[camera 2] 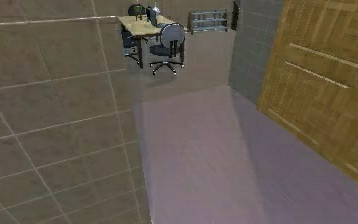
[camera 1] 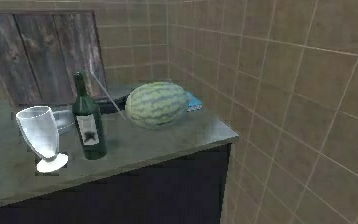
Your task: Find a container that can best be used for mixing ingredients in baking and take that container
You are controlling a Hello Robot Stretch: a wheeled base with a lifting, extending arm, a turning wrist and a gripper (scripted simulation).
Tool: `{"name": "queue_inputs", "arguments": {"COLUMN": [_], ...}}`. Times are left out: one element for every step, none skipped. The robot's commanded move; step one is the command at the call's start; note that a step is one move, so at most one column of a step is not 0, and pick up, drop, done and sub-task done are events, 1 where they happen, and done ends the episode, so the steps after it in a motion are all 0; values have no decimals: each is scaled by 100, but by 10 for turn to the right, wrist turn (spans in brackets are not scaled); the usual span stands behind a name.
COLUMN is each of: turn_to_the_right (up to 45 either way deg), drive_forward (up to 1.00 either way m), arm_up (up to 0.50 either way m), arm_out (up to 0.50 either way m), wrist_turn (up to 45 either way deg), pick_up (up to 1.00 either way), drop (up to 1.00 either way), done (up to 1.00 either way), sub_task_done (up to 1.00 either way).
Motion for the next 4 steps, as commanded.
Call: {"name": "queue_inputs", "arguments": {"turn_to_the_right": [-450, -450, -300, 450], "drive_forward": [0, 0, 0, 0], "arm_up": [0, 0, 0, 0], "arm_out": [0, 0, 0, 0], "wrist_turn": [0, 0, 0, 0], "pick_up": [0, 0, 0, 0], "drop": [0, 0, 0, 0], "done": [0, 0, 0, 0], "sub_task_done": [0, 0, 0, 0]}}
